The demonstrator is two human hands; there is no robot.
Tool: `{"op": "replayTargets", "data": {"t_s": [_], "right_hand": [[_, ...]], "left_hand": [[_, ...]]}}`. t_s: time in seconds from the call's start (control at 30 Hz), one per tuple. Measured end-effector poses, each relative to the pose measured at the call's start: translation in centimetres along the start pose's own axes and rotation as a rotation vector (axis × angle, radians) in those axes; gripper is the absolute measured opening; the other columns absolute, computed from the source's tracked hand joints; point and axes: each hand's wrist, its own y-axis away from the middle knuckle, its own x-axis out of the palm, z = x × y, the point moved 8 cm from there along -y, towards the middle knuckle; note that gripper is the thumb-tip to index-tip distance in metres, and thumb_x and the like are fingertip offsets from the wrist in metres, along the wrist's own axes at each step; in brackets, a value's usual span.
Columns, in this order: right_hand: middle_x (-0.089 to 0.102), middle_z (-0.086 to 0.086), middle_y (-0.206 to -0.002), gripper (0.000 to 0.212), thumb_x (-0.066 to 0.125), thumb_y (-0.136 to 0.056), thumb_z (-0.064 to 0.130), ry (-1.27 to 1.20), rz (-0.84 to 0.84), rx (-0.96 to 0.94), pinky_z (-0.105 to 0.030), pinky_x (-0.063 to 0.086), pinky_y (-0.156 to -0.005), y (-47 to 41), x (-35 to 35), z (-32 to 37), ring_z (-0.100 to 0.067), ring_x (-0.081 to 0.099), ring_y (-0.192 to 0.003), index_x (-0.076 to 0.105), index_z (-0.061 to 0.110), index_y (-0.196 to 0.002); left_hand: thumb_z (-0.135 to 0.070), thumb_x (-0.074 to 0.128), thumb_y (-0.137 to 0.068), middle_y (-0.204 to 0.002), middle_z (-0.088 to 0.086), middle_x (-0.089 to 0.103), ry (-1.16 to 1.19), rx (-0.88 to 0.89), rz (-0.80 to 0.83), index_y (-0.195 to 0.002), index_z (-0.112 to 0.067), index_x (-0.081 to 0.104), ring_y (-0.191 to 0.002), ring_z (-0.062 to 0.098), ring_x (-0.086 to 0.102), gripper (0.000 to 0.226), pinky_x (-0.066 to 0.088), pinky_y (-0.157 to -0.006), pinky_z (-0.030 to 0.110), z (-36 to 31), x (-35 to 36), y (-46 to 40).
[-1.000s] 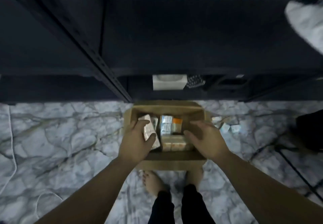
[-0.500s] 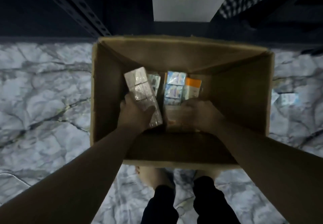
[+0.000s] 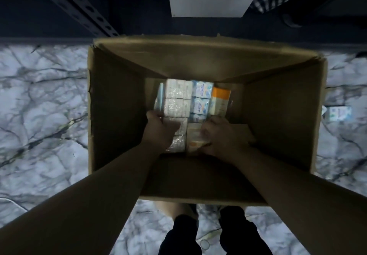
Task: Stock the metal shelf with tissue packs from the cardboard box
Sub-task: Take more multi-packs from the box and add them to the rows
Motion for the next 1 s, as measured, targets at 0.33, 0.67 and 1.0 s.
{"op": "replayTargets", "data": {"t_s": [0.33, 0.67, 1.0], "right_hand": [[0.054, 0.003, -0.134, 0.078, 0.09, -0.066, 0.058, -0.06, 0.098, 0.056, -0.039, 0.046, -0.095, 0.7, 0.1, -0.6, -0.023, 0.053, -0.126, 0.052, 0.03, -0.127], [0.053, 0.008, -0.147, 0.096, 0.085, -0.071, 0.063, -0.337, -0.208, 0.067, -0.039, 0.044, -0.112, 9.3, -8.3, 1.5, -0.015, 0.049, -0.135, 0.042, 0.034, -0.153], [0.069, 0.02, -0.123, 0.08, 0.093, -0.063, 0.056, -0.787, -0.53, 0.087, -0.018, 0.057, -0.087, 26.5, -25.2, 9.7, 0.008, 0.065, -0.108, 0.055, 0.034, -0.13]], "left_hand": [[-0.034, 0.079, -0.089, -0.119, 0.007, 0.075, -0.123, 0.061, 0.028, -0.131, -0.016, 0.069, -0.107, 0.026, 0.071, 0.047, 0.058, -0.096, 0.042, 0.1, -0.8, 2.2], [-0.03, 0.074, -0.095, -0.1, -0.012, 0.077, -0.011, 0.183, -0.051, -0.118, -0.024, 0.073, -0.087, 0.003, 0.071, 0.024, 0.052, -0.065, 0.015, -5.0, -7.6, 10.8], [-0.042, 0.069, -0.092, -0.103, -0.015, 0.077, 0.02, 0.45, -0.043, -0.122, -0.035, 0.072, -0.094, 0.003, 0.071, 0.032, 0.059, -0.084, 0.029, -16.3, -17.4, 28.5]]}}
